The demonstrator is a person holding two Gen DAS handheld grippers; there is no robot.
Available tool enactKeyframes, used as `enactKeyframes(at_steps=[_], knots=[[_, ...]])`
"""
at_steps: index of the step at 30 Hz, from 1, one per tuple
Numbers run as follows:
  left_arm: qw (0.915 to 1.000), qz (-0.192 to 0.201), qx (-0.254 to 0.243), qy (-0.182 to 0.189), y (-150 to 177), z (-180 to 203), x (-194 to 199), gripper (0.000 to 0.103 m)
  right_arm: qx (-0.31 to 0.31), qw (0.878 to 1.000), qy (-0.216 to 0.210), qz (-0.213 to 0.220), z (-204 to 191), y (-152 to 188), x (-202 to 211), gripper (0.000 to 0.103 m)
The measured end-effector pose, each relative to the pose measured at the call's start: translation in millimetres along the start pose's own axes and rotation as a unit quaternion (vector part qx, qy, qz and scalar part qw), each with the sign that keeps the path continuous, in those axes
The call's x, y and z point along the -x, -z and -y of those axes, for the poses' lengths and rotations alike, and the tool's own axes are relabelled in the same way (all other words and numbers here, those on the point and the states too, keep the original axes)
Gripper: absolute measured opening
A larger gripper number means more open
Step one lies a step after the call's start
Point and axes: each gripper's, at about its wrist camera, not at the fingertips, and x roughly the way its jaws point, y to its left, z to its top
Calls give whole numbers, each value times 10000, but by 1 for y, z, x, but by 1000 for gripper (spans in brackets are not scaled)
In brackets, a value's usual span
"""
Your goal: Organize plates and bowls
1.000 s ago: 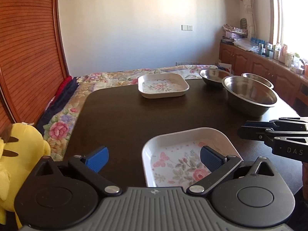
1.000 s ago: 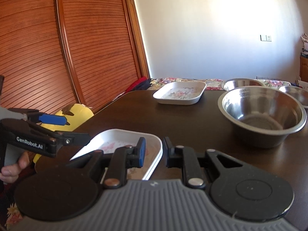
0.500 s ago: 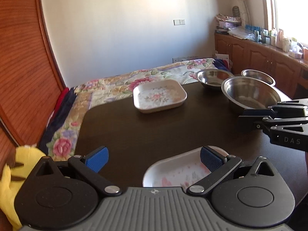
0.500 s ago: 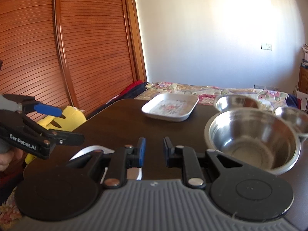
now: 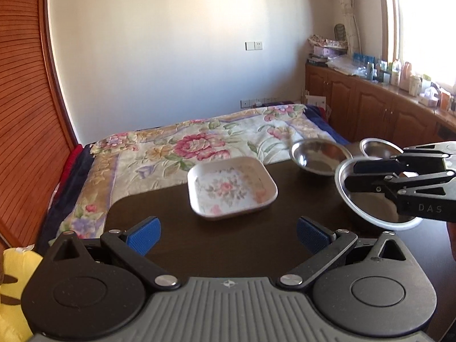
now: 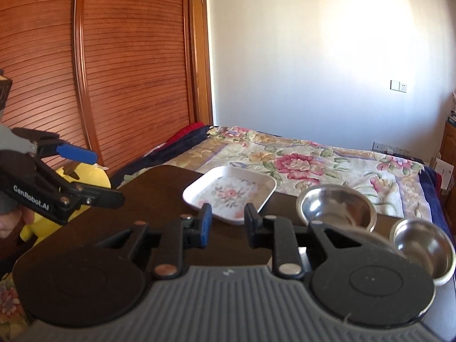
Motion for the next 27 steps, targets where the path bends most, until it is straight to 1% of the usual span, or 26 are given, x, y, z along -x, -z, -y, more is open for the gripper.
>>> enactKeyframes(at_steps=[4,7,12,15,17,20,22,27], knots=[[9999,15,-27,-108,-13,-8,-19,103,44,9999,-33,-161,6,-12,-20,27],[10000,3,11,-51,-19,-15,-36,101,42,9996,-18,-264,11,-18,-33,27],[9998,-58,168,131,-25,-27,-64,94,37,9990,-18,-456,18,-24,-54,27],[9994,-57,227,263,-27,-33,-80,89,67,9983,-27,-585,22,-29,-68,31],[9993,-59,252,257,-28,-36,-90,88,69,9976,-42,-693,25,-34,-79,31],[9995,-78,228,205,-28,-41,-105,84,53,9958,-38,-908,28,-36,-97,31],[9993,-121,221,259,-28,-44,-115,81,46,9942,-40,-1070,31,-36,-109,31],[9991,-267,132,292,-23,-49,-139,68,128,9899,8,-1410,33,-33,-132,31]])
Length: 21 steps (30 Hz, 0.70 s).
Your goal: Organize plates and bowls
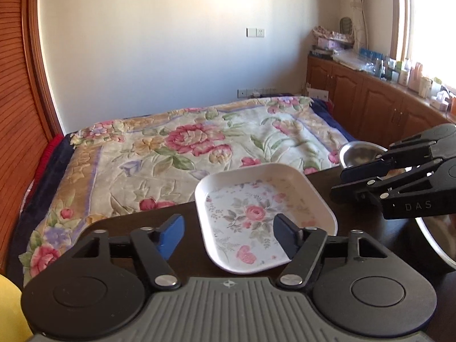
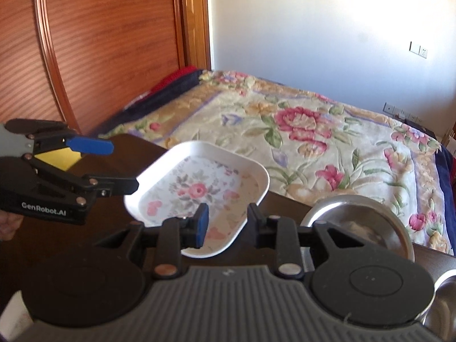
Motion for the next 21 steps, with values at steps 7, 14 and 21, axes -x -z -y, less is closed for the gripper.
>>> enactKeyframes(at_steps=[7,14,21], knots=[[9996,-192,205,38,7,-14,-24,52,185,9992,84,-335,0,-2,-17,30],[9986,-310,415,59,11,-23,-37,43,242,9979,54,-595,3,-3,-30,30],[9980,-359,519,95,14,-23,-42,32,411,9961,53,-784,-1,-5,-35,29]])
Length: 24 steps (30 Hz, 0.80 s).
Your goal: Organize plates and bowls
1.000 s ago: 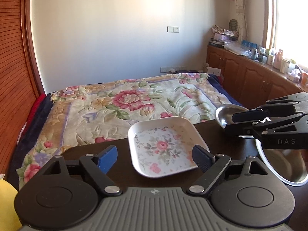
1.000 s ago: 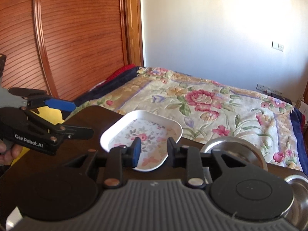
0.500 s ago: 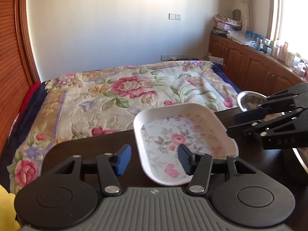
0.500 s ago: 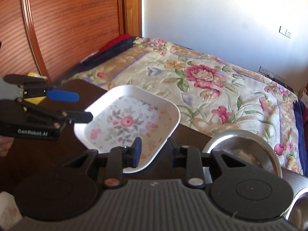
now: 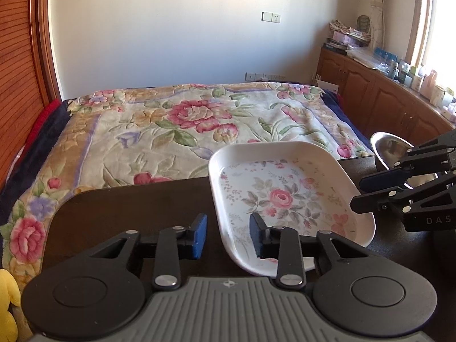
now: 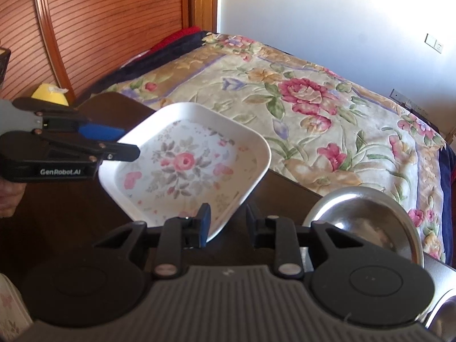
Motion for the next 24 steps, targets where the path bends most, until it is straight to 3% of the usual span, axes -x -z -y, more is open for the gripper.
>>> enactKeyframes(at_steps=[3,8,24], knots=[[10000,-47,-9,-20,2,0,-3,26,66,9999,1,-79,-1,-1,-4,26],[10000,-60,41,-13,4,-1,-3,26,134,9996,-64,-252,-1,-3,-13,25],[9998,-109,164,63,10,0,9,20,-176,9994,-243,-196,4,1,-9,17]])
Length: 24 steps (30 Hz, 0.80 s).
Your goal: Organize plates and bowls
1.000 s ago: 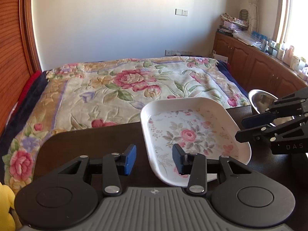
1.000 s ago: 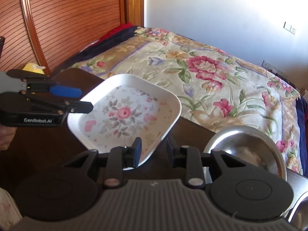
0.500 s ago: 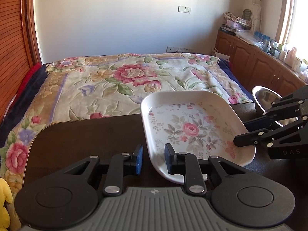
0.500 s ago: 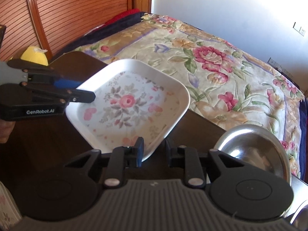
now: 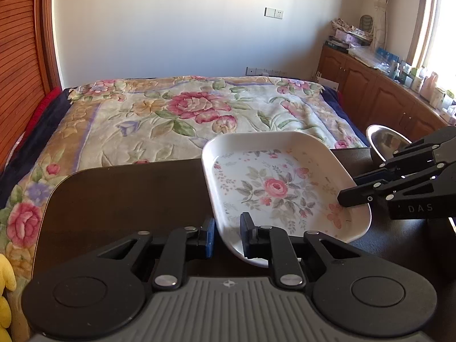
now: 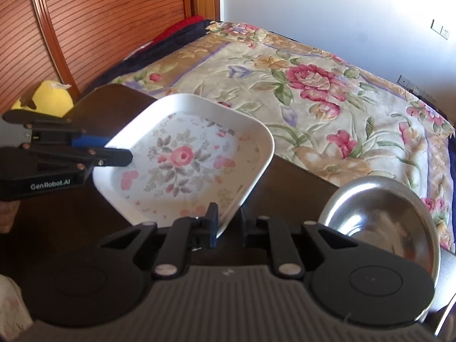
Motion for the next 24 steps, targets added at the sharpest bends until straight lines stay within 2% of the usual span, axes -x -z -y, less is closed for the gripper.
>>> enactKeyframes(at_steps=[11,24], knots=[[9998,161,-93,-118,10,12,32,20,-189,9993,-185,256,2,12,19,17],[9985,472,-211,-175,15,31,85,20,-197,9966,-304,734,-3,25,63,17]])
